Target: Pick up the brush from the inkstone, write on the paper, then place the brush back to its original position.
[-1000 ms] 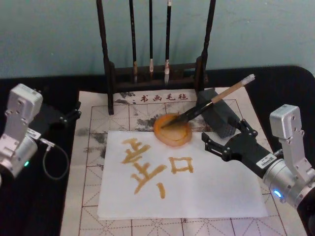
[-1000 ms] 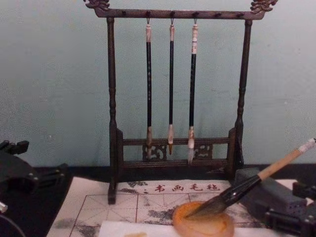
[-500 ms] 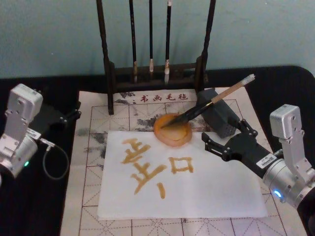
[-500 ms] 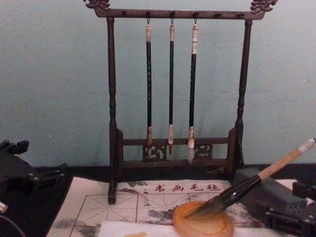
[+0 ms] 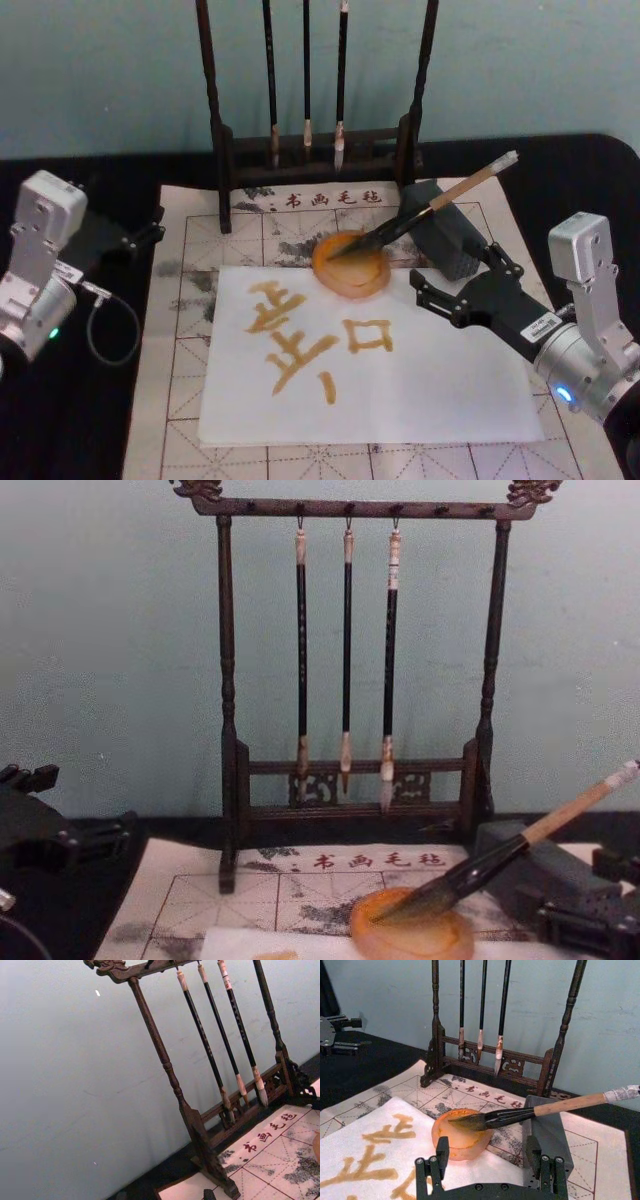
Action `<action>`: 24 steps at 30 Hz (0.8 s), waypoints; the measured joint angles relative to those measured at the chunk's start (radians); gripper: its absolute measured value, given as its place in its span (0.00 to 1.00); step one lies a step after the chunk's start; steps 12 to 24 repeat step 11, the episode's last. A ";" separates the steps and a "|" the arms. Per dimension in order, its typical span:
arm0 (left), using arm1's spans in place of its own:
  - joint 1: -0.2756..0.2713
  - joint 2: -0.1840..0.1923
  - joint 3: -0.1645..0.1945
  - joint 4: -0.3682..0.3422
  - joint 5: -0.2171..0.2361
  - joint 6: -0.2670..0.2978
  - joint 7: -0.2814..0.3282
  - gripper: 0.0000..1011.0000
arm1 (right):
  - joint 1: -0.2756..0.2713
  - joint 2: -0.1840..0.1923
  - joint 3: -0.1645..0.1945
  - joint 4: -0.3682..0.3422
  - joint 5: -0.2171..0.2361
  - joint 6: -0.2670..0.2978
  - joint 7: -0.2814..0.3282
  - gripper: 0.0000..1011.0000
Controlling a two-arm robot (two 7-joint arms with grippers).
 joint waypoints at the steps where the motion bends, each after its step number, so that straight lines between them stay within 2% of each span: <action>1: 0.000 0.000 0.000 0.000 0.000 0.000 0.000 0.99 | 0.000 0.000 0.000 0.000 0.000 0.000 0.000 0.99; 24: 0.000 0.000 0.000 0.000 0.000 0.000 0.000 0.99 | 0.000 0.000 0.000 0.000 0.000 0.000 0.000 0.99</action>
